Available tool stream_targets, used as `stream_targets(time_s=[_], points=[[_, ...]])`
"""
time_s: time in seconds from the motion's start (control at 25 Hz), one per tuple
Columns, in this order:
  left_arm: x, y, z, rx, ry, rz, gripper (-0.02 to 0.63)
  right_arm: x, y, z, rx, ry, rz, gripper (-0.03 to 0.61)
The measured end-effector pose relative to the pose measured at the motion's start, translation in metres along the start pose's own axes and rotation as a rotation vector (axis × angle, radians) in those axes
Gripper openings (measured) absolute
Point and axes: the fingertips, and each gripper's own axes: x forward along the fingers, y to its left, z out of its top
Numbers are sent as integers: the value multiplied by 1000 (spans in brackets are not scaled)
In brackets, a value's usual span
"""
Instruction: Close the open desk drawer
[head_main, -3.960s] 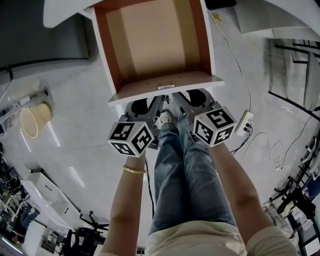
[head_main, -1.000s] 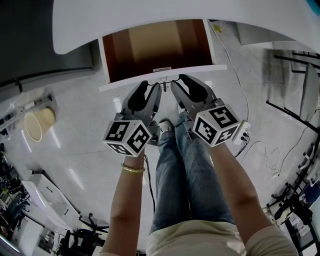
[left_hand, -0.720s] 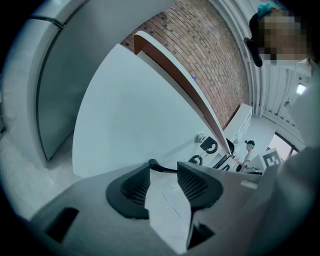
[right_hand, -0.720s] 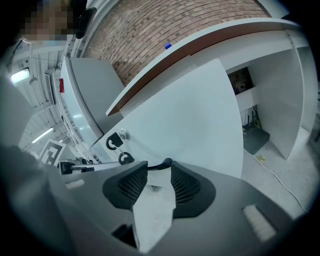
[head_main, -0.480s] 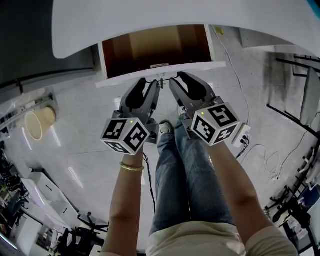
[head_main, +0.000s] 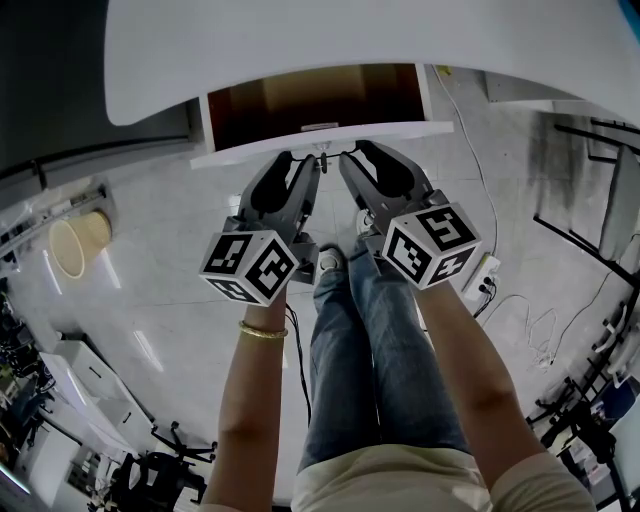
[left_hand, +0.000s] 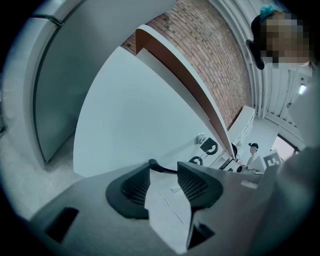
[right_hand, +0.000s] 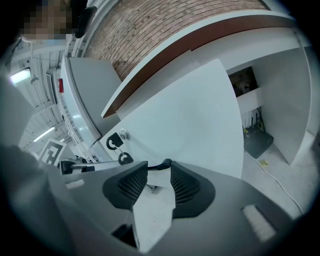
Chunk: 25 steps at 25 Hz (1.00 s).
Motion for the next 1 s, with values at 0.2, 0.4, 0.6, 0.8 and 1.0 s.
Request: stream_targets(time_s=[0.2, 0.4, 0.6, 0.8, 1.0], points=[[3, 3, 2, -3, -4, 5, 169, 4, -2, 1, -5, 2, 1, 152], [13, 9, 12, -8, -15, 7, 169, 16, -6, 9, -7, -4, 3, 150], [17, 9, 17, -7, -18, 8, 169, 18, -8, 15, -12, -4, 5, 150], [24, 11, 22, -10, -25, 10, 170, 24, -12, 20, -14, -9, 6, 150], [31, 14, 31, -11, -36, 10, 170, 32, -15, 28, -21, -13, 12, 150]])
